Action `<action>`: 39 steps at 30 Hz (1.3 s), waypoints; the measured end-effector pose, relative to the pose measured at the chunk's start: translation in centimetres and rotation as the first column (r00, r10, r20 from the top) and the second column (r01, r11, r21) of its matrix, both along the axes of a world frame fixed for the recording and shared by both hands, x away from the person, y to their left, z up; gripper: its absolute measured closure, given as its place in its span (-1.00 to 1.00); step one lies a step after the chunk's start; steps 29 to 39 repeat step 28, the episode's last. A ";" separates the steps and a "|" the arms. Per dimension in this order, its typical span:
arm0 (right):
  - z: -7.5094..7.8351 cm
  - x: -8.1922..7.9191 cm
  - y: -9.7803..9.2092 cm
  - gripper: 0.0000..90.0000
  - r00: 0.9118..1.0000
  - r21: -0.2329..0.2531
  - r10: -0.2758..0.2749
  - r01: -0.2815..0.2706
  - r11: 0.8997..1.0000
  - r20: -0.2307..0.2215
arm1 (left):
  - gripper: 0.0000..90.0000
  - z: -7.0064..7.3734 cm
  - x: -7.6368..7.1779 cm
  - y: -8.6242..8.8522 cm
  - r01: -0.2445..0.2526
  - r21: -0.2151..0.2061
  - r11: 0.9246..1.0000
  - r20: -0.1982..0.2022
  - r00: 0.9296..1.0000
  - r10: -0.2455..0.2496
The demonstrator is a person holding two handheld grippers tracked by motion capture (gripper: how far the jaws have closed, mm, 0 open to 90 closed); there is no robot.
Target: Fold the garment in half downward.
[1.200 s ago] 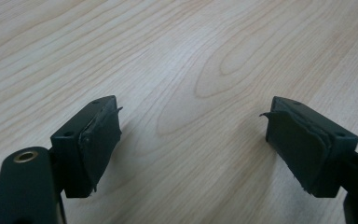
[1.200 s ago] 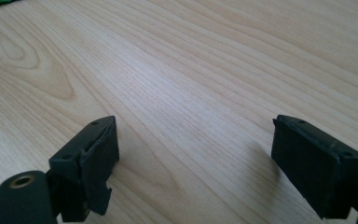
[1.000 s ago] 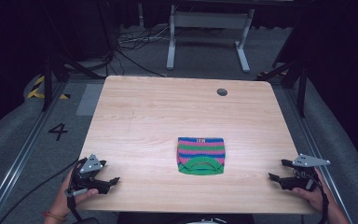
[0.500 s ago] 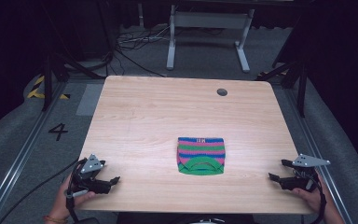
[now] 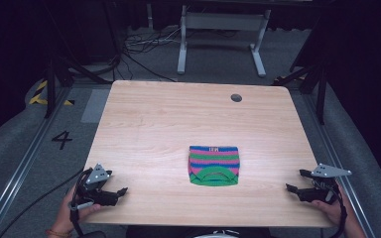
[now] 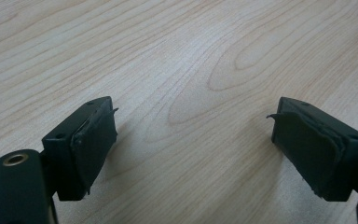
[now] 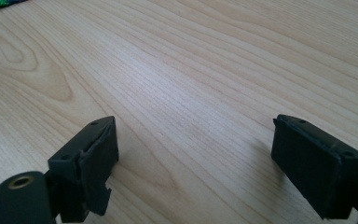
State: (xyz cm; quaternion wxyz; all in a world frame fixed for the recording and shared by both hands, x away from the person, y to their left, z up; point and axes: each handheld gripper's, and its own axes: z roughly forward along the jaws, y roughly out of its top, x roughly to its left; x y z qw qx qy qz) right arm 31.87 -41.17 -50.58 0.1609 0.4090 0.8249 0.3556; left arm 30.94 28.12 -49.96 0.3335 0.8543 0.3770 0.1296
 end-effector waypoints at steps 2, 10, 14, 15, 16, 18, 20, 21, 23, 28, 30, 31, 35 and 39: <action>0.0 0.0 0.0 -0.66 1.000 0.000 0.000 0.000 1.000 0.000 | -0.69 0.0 0.0 0.0 0.000 0.000 1.000 0.000 1.000 0.000; 0.0 0.0 0.0 -0.66 1.000 0.000 0.000 0.000 1.000 0.000 | -0.69 0.0 0.0 0.0 0.000 0.000 1.000 0.000 1.000 0.000; 0.0 0.0 0.0 -0.66 1.000 0.000 0.000 0.000 1.000 0.000 | -0.69 0.0 0.0 0.0 0.000 0.002 1.000 0.003 1.000 0.000; 0.0 0.0 0.0 -0.66 1.000 0.000 0.000 0.000 1.000 0.000 | -0.69 0.0 0.1 0.0 0.000 0.001 1.000 0.004 1.000 0.000; 0.0 0.0 0.0 -0.66 1.000 0.000 0.000 0.000 1.000 0.000 | -0.69 0.0 0.1 0.0 -0.001 0.002 1.000 0.008 1.000 0.001; 0.0 0.0 0.0 -0.66 1.000 0.000 0.000 0.000 1.000 0.000 | -0.69 0.0 0.1 0.0 0.000 0.004 1.000 0.008 1.000 0.000; 0.0 0.0 0.0 -0.66 1.000 0.000 0.000 0.000 1.000 0.000 | -0.68 0.0 0.2 0.0 -0.008 -0.004 1.000 0.001 1.000 0.008; 0.0 0.0 0.0 -0.66 1.000 0.000 -0.001 0.001 1.000 0.000 | -0.68 0.0 0.2 0.0 -0.006 0.002 1.000 0.005 1.000 0.006; 0.0 0.0 -0.1 -0.66 1.000 0.000 -0.001 0.001 1.000 0.000 | -0.68 0.0 0.2 0.0 -0.005 0.003 1.000 0.005 1.000 0.005; 0.0 0.0 -0.1 -0.66 1.000 0.001 -0.001 0.001 1.000 0.001 | -0.68 0.0 0.3 0.0 -0.004 0.005 1.000 0.007 1.000 0.004; 0.0 0.0 -0.1 -0.66 1.000 0.001 -0.001 0.001 1.000 0.001 | -0.68 0.0 0.3 0.0 -0.004 0.005 1.000 0.007 1.000 0.004; 0.0 0.0 -0.1 -0.66 1.000 0.001 -0.001 0.001 1.000 0.001 | -0.68 0.0 0.3 0.0 -0.004 0.005 1.000 0.007 1.000 0.004; 0.0 0.0 -0.1 -0.66 1.000 0.001 -0.001 0.001 1.000 0.001 | -0.68 0.0 0.3 0.0 -0.004 0.005 1.000 0.007 1.000 0.004; 0.0 0.0 -0.1 -0.66 1.000 0.001 -0.001 0.001 1.000 0.001 | -0.68 0.0 0.3 0.0 -0.004 0.005 1.000 0.007 1.000 0.004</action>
